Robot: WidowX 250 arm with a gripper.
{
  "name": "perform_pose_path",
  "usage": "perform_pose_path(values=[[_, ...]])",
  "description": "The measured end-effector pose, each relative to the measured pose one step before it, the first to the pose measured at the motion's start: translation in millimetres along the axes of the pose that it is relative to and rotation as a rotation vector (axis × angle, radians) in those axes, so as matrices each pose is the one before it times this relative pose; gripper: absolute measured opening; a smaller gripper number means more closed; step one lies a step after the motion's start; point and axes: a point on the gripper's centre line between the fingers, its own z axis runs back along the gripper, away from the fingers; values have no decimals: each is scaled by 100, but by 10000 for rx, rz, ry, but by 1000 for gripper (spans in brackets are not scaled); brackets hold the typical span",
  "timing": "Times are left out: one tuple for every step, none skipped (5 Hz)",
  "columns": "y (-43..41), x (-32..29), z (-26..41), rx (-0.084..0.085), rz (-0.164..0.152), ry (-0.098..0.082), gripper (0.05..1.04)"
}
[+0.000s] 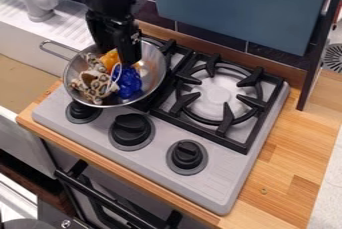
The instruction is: Put the blue object to the bottom side of the right burner
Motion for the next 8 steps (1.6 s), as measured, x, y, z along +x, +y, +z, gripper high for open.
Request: perform_pose_path(values=[[34,-225,-648,153,-118,-90,999],[166,165,-240,155,89,-148,999],[-143,-323,-421,43,109,86,954],[-76,73,50,3,103,30,694],[13,73,95,-12,19,-10,410],[-124,4,64,-91,214,22,240],[51,48,97,86,202,-45,248],[75,192,780,-112,452,147,265]])
